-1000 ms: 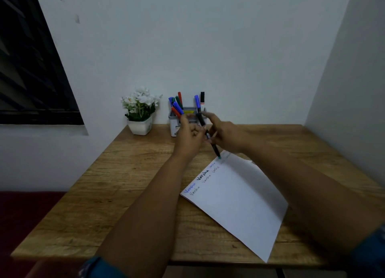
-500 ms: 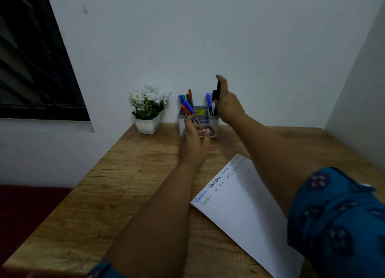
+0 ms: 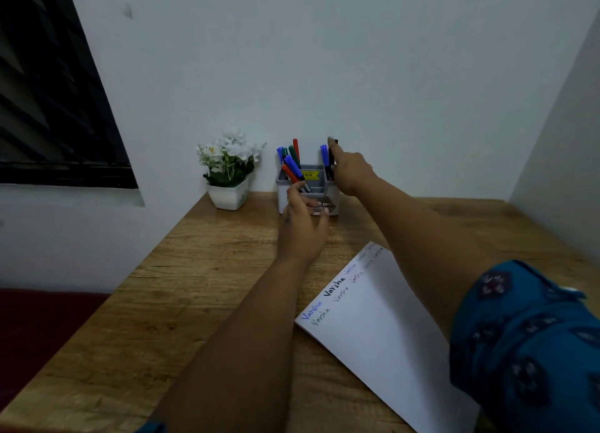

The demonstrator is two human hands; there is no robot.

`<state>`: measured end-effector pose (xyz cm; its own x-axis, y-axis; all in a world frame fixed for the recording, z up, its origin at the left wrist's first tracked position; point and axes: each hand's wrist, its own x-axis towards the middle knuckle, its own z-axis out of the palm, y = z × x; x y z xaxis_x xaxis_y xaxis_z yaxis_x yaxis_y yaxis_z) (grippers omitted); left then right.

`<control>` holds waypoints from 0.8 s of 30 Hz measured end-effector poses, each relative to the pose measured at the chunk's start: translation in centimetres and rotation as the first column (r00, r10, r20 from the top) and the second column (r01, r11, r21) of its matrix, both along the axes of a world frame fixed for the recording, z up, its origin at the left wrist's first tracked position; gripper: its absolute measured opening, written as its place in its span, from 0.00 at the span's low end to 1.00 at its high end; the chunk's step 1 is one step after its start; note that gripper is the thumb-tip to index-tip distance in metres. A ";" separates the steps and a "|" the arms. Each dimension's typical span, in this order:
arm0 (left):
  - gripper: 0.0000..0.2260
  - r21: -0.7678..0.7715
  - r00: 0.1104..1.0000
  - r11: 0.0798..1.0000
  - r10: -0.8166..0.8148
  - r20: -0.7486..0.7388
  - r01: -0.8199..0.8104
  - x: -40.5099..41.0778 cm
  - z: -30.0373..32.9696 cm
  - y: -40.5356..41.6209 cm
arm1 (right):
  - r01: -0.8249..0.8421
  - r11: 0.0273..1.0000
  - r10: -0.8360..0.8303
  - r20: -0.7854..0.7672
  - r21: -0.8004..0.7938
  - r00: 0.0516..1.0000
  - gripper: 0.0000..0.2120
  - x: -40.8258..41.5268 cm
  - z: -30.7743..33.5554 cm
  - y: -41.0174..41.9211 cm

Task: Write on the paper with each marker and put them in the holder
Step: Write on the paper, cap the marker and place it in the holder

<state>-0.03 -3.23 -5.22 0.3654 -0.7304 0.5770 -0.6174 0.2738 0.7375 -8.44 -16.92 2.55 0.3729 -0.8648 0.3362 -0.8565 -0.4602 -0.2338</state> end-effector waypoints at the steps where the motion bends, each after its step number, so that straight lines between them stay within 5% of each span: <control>1: 0.28 0.003 1.000 1.000 -0.002 -0.003 0.002 0.0 -0.1 0.0 | 0.001 1.000 -0.001 -0.010 -0.003 1.000 0.37 -0.1 0.0 0.0; 9: 0.30 0.031 1.000 1.000 0.004 -0.017 -0.003 0.3 -0.2 -0.1 | -0.072 0.996 0.079 -0.126 0.061 0.989 0.37 -0.8 0.2 -0.4; 12: 0.31 0.052 1.000 0.999 0.002 -0.018 -0.001 0.3 -0.2 -0.1 | -0.137 0.991 0.137 0.022 0.000 0.990 0.32 -1.8 0.2 0.4; 15: 0.31 0.084 1.000 0.996 -0.005 -0.029 0.008 0.2 0.0 0.0 | -0.277 0.961 0.275 0.167 -0.014 0.947 0.16 -4.5 1.2 3.6; 19: 0.26 0.145 0.999 0.989 0.001 0.038 -0.006 0.2 0.5 0.3 | -0.335 0.844 0.400 -0.076 0.419 0.913 0.06 -9.6 1.6 9.4; 21: 0.18 0.171 0.992 0.985 -0.009 0.125 -0.013 -0.2 0.8 0.8 | -0.259 0.792 0.430 -0.204 0.553 0.880 0.16 -12.1 0.7 11.6; 24: 0.10 0.230 0.976 0.973 -0.076 0.204 0.027 -1.0 1.5 2.1 | -0.171 0.819 0.395 -0.322 0.548 0.861 0.31 -14.8 -1.7 13.9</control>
